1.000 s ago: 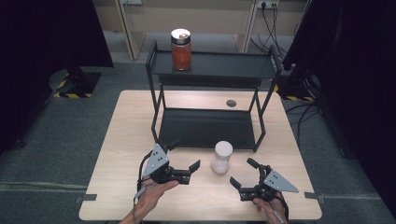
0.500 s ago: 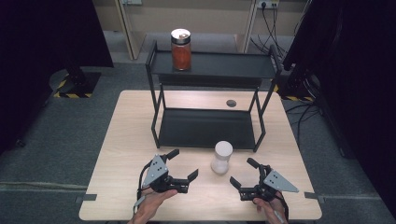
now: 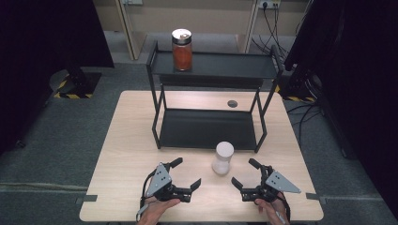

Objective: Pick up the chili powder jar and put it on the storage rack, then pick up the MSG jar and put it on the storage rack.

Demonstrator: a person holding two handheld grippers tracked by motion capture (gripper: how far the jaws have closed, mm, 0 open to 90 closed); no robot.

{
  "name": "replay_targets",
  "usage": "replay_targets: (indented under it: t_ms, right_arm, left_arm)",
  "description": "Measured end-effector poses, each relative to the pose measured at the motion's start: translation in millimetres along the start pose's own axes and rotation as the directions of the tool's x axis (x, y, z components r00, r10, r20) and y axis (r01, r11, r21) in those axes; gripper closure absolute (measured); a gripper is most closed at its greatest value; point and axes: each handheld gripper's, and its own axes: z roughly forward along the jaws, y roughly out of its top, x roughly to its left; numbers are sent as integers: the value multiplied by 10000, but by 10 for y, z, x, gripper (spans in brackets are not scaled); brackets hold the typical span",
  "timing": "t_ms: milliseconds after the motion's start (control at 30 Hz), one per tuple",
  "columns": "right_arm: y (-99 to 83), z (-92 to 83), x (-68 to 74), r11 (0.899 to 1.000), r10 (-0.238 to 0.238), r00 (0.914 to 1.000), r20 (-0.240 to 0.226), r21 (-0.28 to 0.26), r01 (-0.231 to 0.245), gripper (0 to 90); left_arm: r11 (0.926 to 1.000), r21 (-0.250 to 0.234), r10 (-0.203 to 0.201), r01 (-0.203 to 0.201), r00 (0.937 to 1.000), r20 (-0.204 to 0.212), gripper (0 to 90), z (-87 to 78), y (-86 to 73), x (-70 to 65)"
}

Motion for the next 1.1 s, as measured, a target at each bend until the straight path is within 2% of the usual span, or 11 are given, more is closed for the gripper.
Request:
replay_targets:
  t_ms: [433,1100]
  right_arm:
    - [-3,-11,-6,10000,22,10000,-12,-16,-22,3]
    - [6,0,-3,10000,40,9999,134,30,-40,3]
  left_arm:
    - [9999,84,-77,76,9999,101,18,-30,-106,-16]
    - [9998,135,-152,153,9999,-11,18,-44,-126,-5]
